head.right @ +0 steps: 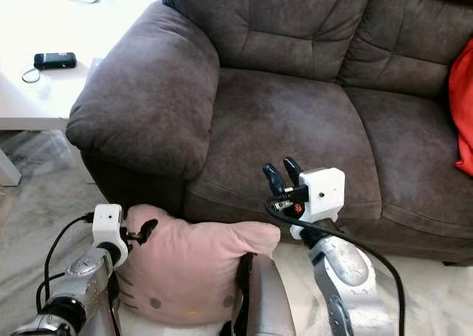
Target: Move the pillow to the sofa from floor
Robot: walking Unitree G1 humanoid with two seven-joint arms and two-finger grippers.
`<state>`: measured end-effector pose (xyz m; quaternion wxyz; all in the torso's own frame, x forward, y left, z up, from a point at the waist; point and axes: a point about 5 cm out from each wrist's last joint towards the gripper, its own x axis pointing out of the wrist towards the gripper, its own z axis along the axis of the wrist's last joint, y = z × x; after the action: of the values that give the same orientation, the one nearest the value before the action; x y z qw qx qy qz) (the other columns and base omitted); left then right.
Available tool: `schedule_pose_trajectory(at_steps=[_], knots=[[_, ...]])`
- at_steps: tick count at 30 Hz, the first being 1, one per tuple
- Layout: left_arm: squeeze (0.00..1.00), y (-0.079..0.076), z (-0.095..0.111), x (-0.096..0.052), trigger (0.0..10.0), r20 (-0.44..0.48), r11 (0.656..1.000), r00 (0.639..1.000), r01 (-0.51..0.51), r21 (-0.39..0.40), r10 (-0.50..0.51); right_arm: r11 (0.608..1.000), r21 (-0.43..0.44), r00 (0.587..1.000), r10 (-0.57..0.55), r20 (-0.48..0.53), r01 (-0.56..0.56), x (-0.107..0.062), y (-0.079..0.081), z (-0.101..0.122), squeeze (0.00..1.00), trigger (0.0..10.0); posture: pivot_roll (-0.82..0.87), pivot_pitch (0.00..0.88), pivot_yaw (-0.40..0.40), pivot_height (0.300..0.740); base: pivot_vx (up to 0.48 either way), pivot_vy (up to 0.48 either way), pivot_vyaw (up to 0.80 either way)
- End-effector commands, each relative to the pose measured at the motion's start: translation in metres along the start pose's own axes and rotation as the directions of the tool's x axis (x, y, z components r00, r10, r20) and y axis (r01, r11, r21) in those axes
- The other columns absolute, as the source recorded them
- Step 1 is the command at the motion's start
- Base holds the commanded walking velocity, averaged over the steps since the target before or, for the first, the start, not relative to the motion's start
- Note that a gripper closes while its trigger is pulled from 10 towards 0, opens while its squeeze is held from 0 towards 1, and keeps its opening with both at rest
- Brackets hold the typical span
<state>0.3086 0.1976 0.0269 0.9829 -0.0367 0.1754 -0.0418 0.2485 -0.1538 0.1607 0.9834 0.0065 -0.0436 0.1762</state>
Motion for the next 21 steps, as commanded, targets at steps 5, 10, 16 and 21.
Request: schedule_pose_trajectory(at_steps=[5, 10, 16, 21], knots=[[1.00, -0.001, -0.011, -0.003, 10.0, -0.033, 1.000, 0.999, 0.010, 0.018, -0.010, 1.000, -0.005, 1.000, 0.014, -0.003, -0.014, -0.011, 0.001, 0.013, 0.00, 10.0, -0.11, 0.205, -0.271, 0.481, 0.000, 0.000, 0.00], [0.00, 0.005, -0.018, -0.007, 10.0, -0.043, 0.999, 0.999, -0.018, 0.037, 0.020, 0.999, 0.033, 1.000, -0.001, -0.003, 0.002, -0.015, -0.002, 0.021, 0.00, 10.0, -0.13, 0.236, -0.295, 0.481, 0.000, 0.000, 0.00], [0.00, 0.018, -0.017, -0.011, 10.0, -0.038, 0.994, 0.995, -0.084, 0.066, 0.087, 0.999, 0.031, 1.000, 0.011, -0.018, -0.011, -0.020, -0.001, 0.025, 0.00, 10.0, -0.13, 0.269, -0.313, 0.481, 0.000, 0.000, 0.00], [0.00, 0.034, -0.007, -0.014, 10.0, 0.022, 0.982, 0.985, -0.171, 0.078, 0.170, 0.999, 0.037, 1.000, 0.018, -0.020, -0.017, -0.025, 0.000, 0.034, 0.00, 10.0, -0.14, 0.297, -0.322, 0.481, 0.000, 0.000, 0.00]])
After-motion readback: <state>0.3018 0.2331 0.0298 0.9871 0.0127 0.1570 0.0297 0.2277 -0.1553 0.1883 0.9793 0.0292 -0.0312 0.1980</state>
